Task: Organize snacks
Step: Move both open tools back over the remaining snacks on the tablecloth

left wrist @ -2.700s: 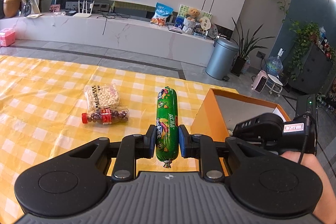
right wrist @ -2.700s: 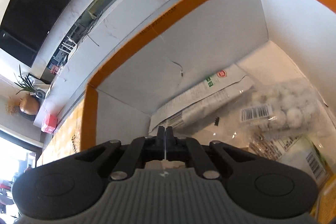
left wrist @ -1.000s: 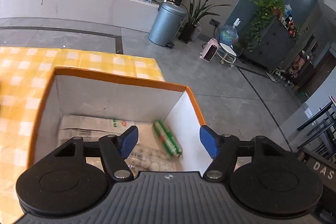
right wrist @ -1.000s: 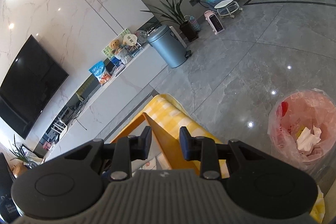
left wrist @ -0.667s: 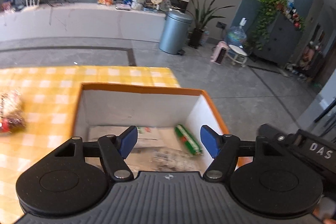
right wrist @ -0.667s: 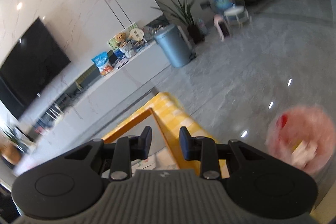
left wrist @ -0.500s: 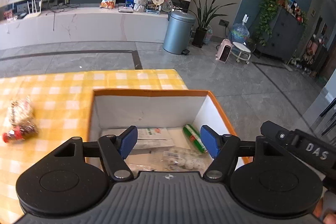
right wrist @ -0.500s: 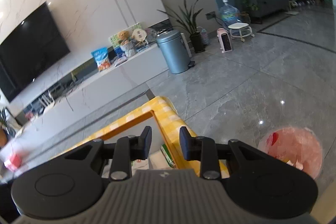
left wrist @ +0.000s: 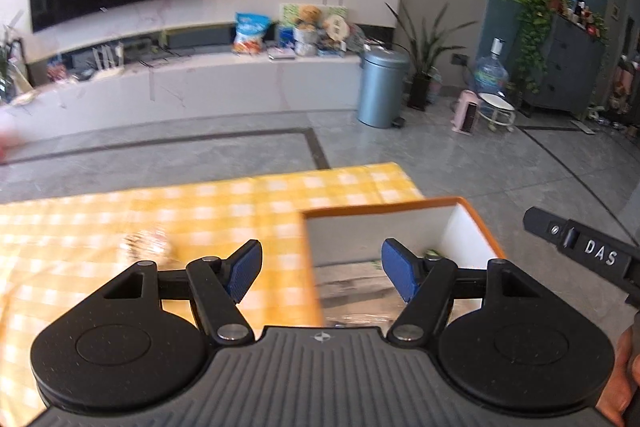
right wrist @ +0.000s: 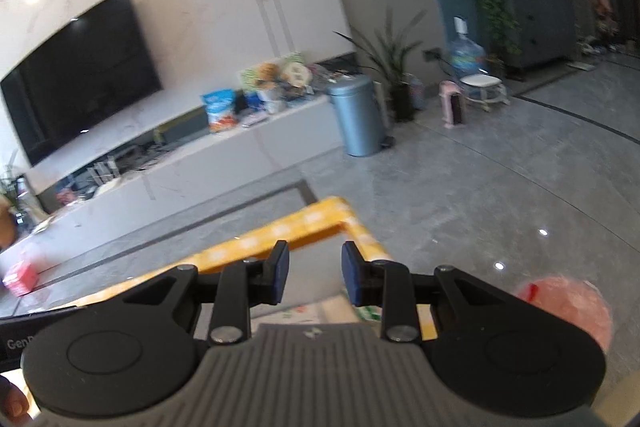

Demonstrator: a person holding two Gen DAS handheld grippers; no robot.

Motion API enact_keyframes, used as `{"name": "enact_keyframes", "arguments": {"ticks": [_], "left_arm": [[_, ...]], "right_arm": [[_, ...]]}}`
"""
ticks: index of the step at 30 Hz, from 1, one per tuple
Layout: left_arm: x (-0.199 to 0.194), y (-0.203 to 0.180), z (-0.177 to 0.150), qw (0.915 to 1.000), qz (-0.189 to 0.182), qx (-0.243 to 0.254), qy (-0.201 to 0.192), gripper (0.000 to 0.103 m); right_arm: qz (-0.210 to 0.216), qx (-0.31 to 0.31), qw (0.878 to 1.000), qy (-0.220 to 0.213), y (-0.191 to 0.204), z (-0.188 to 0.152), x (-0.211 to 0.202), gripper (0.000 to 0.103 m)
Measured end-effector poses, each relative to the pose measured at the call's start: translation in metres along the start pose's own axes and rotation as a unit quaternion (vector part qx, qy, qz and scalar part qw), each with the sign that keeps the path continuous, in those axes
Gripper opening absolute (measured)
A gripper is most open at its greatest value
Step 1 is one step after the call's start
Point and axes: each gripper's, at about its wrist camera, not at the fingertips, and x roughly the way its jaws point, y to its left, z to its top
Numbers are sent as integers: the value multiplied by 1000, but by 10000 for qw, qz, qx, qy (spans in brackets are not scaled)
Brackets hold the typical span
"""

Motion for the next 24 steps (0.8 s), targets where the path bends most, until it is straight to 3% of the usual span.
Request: {"name": "enact_keyframes", "arguments": {"ticks": [4, 9, 14, 19, 24], "left_arm": [[-21, 15, 4, 9995, 220, 142, -153, 81], [-45, 42, 6, 9984, 476, 58, -307, 81], [-60, 72, 0, 9963, 838, 42, -187, 81], [-61, 120, -12, 9932, 1124, -318, 19, 81], [-49, 170, -27, 9887, 1256, -767, 280, 81]], "right_arm": [[194, -227, 9994, -182, 29, 3, -15, 29], [833, -381, 9954, -284, 62, 3, -33, 29], [1389, -551, 9886, -178, 90, -3, -36, 29], [1569, -763, 9846, -135, 123, -18, -28, 33], [1686, -812, 9822, 180, 157, -42, -8, 33]]}}
